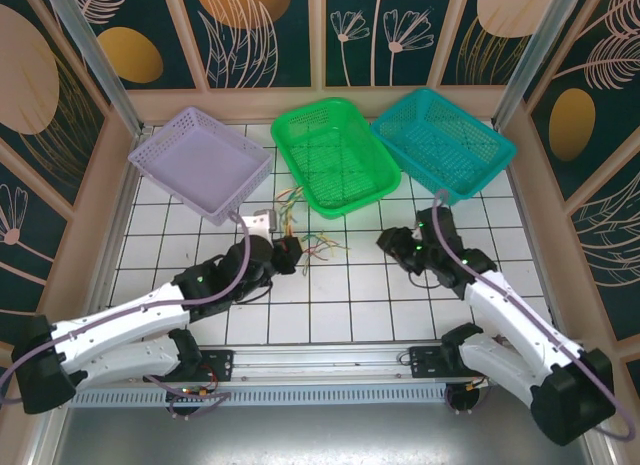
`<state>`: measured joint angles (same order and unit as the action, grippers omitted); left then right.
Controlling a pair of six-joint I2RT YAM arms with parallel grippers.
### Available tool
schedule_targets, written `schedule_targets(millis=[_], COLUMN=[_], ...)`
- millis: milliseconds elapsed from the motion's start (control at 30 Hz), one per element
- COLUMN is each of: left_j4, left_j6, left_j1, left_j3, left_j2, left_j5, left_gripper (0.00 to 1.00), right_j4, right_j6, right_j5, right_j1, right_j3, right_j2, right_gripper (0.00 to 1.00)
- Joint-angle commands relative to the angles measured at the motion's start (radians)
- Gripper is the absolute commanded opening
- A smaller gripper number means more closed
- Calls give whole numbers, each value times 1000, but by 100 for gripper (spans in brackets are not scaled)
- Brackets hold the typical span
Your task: Untangle the cables
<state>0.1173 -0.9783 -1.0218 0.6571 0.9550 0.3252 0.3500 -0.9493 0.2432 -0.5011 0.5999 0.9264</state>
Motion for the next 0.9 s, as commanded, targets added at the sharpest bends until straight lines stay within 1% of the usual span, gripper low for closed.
schedule_targets(millis=[0, 67, 100, 167, 267, 333, 400, 500, 567, 633, 700, 767, 867], left_j4=[79, 113, 141, 169, 179, 176, 171, 167, 162, 157, 148, 148, 145], left_j6=[-119, -141, -147, -147, -146, -139, -131, -123, -122, -119, -112, -108, -105], left_j1=[7, 7, 6, 6, 6, 6, 6, 6, 7, 7, 7, 6, 7], left_j3=[-64, -83, -86, -91, -104, -108, -108, -108, -109, -112, -113, -110, -109], left_j2=[-79, -116, -130, -150, -172, -169, -154, -141, -139, -142, -141, -133, -124], left_j5=[102, 113, 119, 121, 126, 126, 116, 99, 95, 90, 81, 72, 64], left_gripper=[0, 0, 0, 0, 0, 0, 0, 0, 0, 0, 0, 0, 0], right_j4=[-185, -339, -383, -409, -384, -461, -590, -731, -770, -791, -874, -932, -950], right_j6=[-150, -271, -327, -391, -443, -460, -486, -514, -512, -501, -499, -499, -499], right_j5=[-38, 15, 28, 25, -37, -51, -32, -16, -22, -28, -21, -4, 28], right_j1=[-92, -98, -104, -121, -155, -159, -150, -140, -133, -118, -100, -89, -90], right_j3=[-77, -142, -152, -124, -57, -57, -82, -107, -113, -120, -146, -150, -137], right_j2=[76, 151, 192, 271, 369, 428, 492, 548, 567, 587, 606, 633, 671], right_gripper=[49, 49, 48, 44, 43, 43, 43, 44, 47, 47, 47, 43, 38])
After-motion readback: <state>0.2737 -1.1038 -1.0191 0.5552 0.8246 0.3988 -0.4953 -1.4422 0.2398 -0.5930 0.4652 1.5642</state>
